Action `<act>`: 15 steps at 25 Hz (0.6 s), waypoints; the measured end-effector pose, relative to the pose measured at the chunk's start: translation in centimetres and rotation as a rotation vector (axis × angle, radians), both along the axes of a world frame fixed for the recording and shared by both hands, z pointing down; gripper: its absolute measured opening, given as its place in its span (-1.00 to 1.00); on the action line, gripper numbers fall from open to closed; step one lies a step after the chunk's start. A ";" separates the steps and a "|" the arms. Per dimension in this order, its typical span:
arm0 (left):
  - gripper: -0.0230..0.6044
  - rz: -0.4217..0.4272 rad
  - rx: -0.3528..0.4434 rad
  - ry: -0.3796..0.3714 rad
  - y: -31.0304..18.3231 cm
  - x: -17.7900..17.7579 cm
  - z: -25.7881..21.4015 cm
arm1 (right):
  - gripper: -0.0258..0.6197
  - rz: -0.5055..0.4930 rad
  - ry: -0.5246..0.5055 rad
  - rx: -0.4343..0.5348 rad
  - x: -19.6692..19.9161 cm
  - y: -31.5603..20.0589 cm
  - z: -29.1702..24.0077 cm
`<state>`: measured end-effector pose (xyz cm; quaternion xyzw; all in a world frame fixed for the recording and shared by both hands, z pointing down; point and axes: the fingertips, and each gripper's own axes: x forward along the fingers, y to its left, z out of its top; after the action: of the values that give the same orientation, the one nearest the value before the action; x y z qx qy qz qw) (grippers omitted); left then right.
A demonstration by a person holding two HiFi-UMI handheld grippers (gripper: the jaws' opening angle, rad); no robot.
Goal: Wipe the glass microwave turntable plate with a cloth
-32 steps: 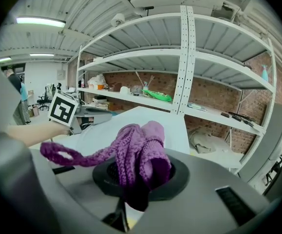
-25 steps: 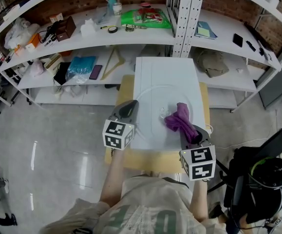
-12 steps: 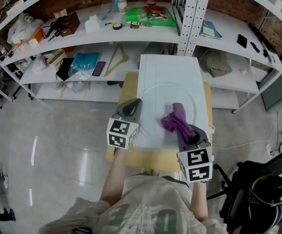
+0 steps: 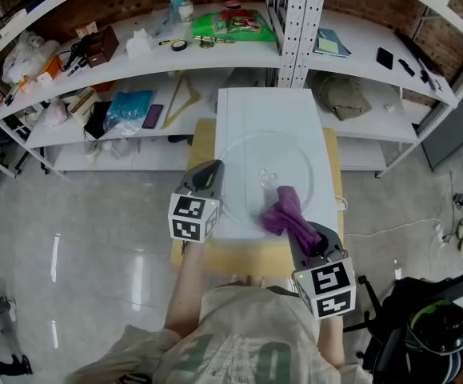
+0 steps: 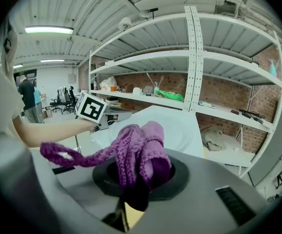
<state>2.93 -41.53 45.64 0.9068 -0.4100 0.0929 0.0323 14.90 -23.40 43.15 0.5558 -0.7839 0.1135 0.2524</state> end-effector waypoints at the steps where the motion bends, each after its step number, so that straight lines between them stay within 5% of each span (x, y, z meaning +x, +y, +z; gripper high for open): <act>1: -0.92 0.000 0.000 0.000 0.0 0.0 0.0 | -0.76 -0.002 -0.004 -0.006 0.0 0.3 0.1; 6: -0.92 0.003 0.000 0.003 0.1 0.1 0.1 | -0.76 0.028 -0.033 0.048 1.1 -0.7 -1.3; 10: -0.92 0.000 0.003 0.001 0.0 0.0 0.1 | -0.76 0.207 0.034 0.177 5.8 -5.8 -3.6; 15: -0.92 0.005 -0.005 0.008 0.2 -0.2 0.2 | -0.76 0.311 0.129 0.121 9.2 -9.8 -1.8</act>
<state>2.75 -41.28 45.86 0.9080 -0.4076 0.0902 0.0358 24.10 -33.23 41.32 0.6905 -0.6763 0.0678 0.2474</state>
